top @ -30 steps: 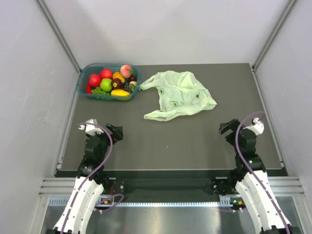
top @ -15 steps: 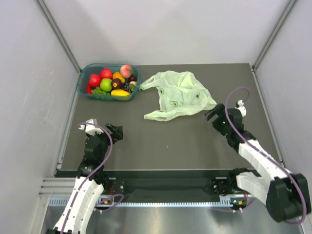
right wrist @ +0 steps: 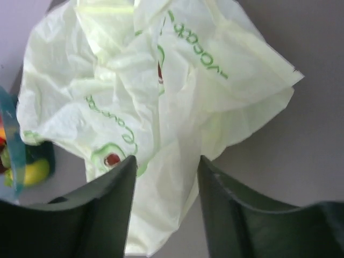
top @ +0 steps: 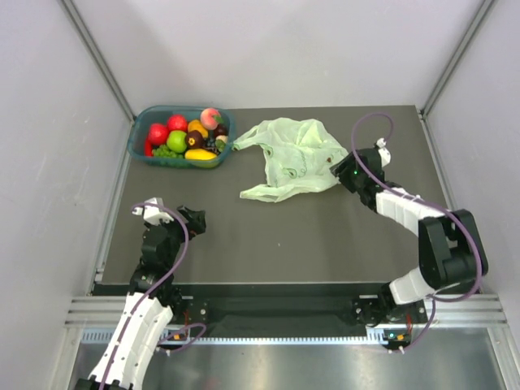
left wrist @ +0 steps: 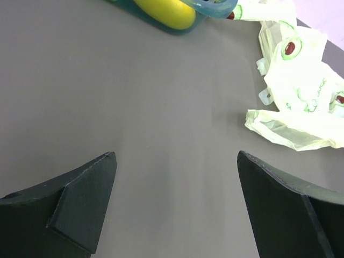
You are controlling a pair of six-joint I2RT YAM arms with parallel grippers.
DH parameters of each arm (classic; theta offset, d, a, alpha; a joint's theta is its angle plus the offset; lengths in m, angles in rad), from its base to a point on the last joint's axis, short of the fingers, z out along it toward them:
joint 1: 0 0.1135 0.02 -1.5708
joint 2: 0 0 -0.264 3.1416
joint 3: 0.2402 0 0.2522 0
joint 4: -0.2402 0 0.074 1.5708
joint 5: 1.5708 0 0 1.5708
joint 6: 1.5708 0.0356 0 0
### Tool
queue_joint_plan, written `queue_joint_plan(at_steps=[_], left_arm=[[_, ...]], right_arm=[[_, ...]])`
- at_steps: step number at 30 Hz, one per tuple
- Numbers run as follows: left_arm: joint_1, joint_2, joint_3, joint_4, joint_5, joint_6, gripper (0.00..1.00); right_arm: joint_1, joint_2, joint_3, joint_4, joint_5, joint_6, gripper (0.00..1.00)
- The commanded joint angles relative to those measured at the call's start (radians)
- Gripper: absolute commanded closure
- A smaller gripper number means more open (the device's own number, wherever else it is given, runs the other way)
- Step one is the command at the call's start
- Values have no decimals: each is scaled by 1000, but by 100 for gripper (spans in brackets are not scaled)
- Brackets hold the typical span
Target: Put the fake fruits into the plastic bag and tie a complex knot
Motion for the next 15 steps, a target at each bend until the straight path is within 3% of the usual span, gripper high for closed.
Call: queue_joint_plan(at_steps=[1,2,5,9,10,14,15], left_arm=[[0,14,-5,52,15,12,2],[0,16,-5,52,18,14,2],[0,17,-5,80,21,14,2],[0,20,-5,83,25,18,2],[-1,19,-5,83,27,17,3],[0,25,-3,86,35,20,4],[0,25,-3,87,36,21,4]], right_arm=[[-44,57,78,49,4,-24,54],[-59,76,90,49,-4,-32,74],[-144,111,128,52,-67,-58,99],[-231,166,225,31,-158,-119,98],[-237,177,250,17,-179,-136,95],[-242,205,392,-156,-172,-280,26],[-240,190,400,-187,-149,-305,22]])
